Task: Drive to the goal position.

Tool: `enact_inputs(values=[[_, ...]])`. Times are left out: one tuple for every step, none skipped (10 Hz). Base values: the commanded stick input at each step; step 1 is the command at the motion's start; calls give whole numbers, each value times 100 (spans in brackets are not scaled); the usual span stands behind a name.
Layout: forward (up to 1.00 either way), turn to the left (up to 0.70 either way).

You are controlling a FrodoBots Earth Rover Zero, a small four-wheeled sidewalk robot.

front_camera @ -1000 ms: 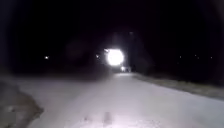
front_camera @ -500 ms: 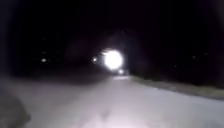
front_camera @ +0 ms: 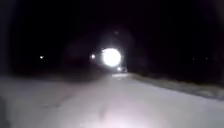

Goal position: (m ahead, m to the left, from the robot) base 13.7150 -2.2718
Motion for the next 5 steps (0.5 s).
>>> enact_inputs(values=[[70,0],[70,0],[70,0],[70,0],[70,0]])
